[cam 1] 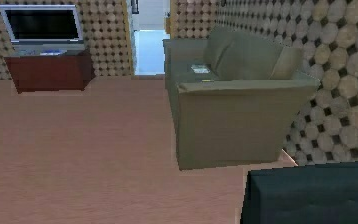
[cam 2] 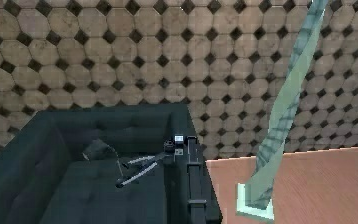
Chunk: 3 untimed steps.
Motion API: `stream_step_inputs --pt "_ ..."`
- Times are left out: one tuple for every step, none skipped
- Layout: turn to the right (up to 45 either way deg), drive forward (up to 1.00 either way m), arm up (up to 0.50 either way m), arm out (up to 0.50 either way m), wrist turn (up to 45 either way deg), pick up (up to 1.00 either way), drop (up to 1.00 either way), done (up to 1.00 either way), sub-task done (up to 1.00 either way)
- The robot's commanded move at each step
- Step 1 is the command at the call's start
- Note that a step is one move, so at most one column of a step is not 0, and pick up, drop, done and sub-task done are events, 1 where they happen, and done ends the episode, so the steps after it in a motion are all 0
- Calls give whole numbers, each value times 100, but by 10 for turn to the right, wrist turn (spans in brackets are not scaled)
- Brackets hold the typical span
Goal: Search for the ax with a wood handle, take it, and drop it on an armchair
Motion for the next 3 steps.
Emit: stream_step_inputs --pt "0 0 0 0 0 0 100 0 0" --pt "0 0 10 0 0 0 0 0 0" --pt "0 0 0 -8 0 0 0 0 0"
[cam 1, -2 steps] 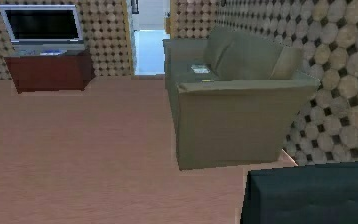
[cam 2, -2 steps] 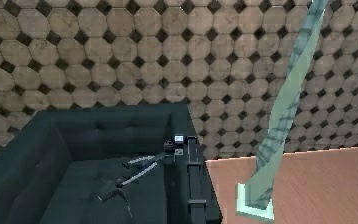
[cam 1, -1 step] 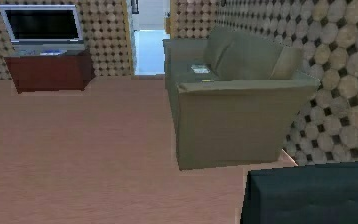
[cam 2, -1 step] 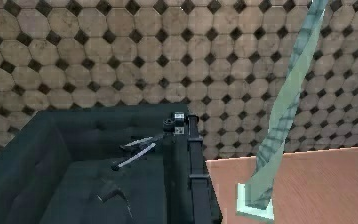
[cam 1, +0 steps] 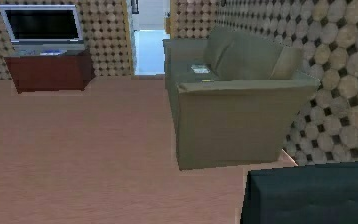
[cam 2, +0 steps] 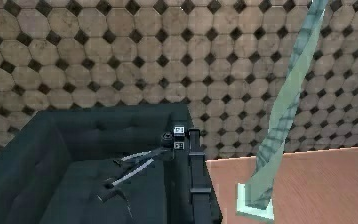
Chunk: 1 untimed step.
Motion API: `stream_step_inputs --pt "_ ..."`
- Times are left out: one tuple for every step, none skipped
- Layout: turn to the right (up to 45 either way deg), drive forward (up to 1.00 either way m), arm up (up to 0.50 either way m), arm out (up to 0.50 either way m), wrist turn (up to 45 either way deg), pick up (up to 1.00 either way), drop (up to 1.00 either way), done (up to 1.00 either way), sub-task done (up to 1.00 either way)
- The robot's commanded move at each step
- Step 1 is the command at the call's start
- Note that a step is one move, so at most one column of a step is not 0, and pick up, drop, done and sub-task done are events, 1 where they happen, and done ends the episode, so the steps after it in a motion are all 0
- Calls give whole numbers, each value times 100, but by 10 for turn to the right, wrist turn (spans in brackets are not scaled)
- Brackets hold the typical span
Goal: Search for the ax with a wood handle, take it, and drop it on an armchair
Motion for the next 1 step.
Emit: stream_step_inputs --pt "0 0 0 0 0 0 0 100 0"
